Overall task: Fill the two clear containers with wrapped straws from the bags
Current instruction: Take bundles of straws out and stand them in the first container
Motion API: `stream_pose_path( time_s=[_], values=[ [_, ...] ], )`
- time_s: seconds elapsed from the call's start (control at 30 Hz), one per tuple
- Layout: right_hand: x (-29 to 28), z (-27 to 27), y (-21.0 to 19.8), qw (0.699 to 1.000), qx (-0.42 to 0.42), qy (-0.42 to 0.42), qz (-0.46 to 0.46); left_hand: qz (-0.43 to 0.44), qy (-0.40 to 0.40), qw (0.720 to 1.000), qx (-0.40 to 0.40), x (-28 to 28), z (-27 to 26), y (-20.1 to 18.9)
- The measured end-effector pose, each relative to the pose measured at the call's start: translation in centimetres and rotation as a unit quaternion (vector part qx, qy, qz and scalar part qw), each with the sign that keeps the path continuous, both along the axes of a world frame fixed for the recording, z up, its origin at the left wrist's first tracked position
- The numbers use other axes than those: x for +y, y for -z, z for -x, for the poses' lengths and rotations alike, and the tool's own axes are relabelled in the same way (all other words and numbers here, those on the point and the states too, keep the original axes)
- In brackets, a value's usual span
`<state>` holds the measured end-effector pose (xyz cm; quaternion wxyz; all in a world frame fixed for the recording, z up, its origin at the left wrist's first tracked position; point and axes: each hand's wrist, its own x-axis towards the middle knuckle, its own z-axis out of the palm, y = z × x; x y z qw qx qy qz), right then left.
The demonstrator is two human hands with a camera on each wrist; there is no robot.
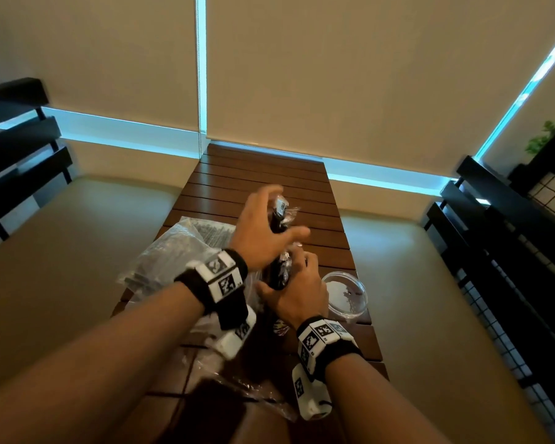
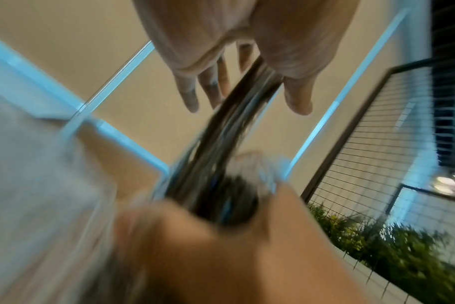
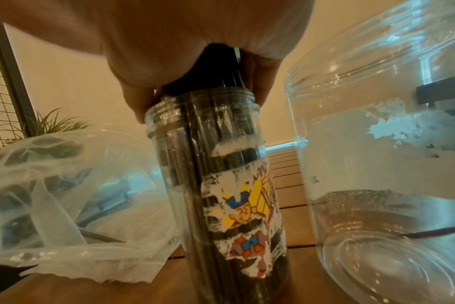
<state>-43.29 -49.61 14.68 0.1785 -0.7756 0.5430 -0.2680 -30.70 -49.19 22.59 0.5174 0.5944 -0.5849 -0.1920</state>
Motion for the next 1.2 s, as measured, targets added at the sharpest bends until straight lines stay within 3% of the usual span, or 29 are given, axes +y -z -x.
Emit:
stream_pose_path(
  time_s=[0.1,0.17,0.23,0.33,0.5,0.63,0.73,0.87,1.03,1.13,1.2],
  values=[
    [0.1,0.1,-0.2,1.0,0.003,-0.002,0.009,0.069,0.036,0.982,-0.17,-0.9,-0.7,-3.5],
    [0.1,0.1,-0.2,1.0,0.005,-0.004,0.007,0.017,0.067,0.947,-0.314,-1.3,-0.7,-4.1],
    [0.1,0.0,-0.1,1.0,0.004,0.0,0.005,-0.016,0.069,0.929,-0.364,-1.5,-0.4,-2.9],
    [0.0,0.3,-0.1,1.0,-0.004,-0.012,0.009,-0.02,0.047,0.929,-0.367,-1.1,0.2,0.0],
    [-0.7,0.8,-0.2,0.997,-0.054,-0.047,-0.028,-0.107,0.078,0.925,-0.355,0.7,-0.1,4.9],
    [-1.7,1.2,0.0,0.988,-0.103,-0.078,-0.079,-0.172,0.083,0.907,-0.375,-0.3,-0.4,3.5],
    [-1.9,1.1,0.1,0.989,-0.047,-0.128,-0.058,-0.205,0.073,0.889,-0.403,-0.4,0.3,3.7],
    [-1.6,1.0,0.1,0.989,-0.067,-0.116,-0.059,-0.194,0.06,0.905,-0.374,0.2,0.8,5.9],
    [-1.9,0.9,-0.1,0.989,-0.06,-0.12,-0.064,-0.191,0.079,0.91,-0.358,-0.2,0.3,5.9],
    [-1.8,1.0,0.0,0.99,-0.037,-0.126,-0.051,-0.229,0.134,0.922,-0.283,0.4,-0.9,4.9],
    [-1.4,1.2,-0.2,0.994,-0.02,-0.094,-0.059,-0.223,0.147,0.952,-0.151,1.4,-2.5,3.6]
  ],
)
